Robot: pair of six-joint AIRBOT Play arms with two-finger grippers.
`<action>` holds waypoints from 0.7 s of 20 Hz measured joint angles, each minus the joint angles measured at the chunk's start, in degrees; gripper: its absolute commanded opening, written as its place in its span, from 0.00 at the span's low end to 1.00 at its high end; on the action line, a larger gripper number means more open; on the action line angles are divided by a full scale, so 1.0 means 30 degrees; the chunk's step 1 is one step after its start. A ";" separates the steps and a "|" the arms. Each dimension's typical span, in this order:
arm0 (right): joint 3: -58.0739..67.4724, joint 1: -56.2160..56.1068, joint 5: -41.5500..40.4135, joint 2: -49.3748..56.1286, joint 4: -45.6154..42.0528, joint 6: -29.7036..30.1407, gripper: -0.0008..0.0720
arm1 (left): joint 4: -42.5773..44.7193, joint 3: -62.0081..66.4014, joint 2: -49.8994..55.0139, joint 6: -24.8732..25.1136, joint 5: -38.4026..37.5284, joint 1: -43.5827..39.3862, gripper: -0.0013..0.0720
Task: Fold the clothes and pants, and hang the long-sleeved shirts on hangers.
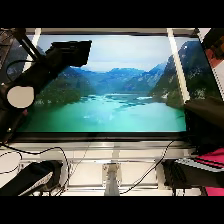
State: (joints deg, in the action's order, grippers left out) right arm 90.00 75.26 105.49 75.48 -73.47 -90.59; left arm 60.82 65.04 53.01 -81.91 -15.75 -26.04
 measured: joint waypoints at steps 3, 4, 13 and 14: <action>-0.0816 0.0248 0.0095 -0.0925 -0.1829 -0.0204 0.58 | 0.0007 0.0000 0.0000 0.0000 0.0036 0.0000 0.85; -0.0947 0.0284 0.0044 -0.1137 -0.2113 -0.0321 0.58 | 0.0007 0.0000 0.0000 0.0000 0.0029 0.0000 0.85; 0.0466 -0.0539 -0.2718 -0.1515 0.8480 -0.0590 0.04 | 0.1144 0.0000 -0.0146 0.0087 -0.0044 0.0444 0.04; 0.0678 -0.1297 -0.3249 -0.1515 1.1868 0.0007 0.04 | 0.1319 0.0000 -0.0335 0.0087 -0.0044 0.0670 0.04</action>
State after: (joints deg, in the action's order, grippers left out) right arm 92.03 71.37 95.74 70.94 -37.87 -90.56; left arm 64.77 65.04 52.01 -81.65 -15.88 -24.03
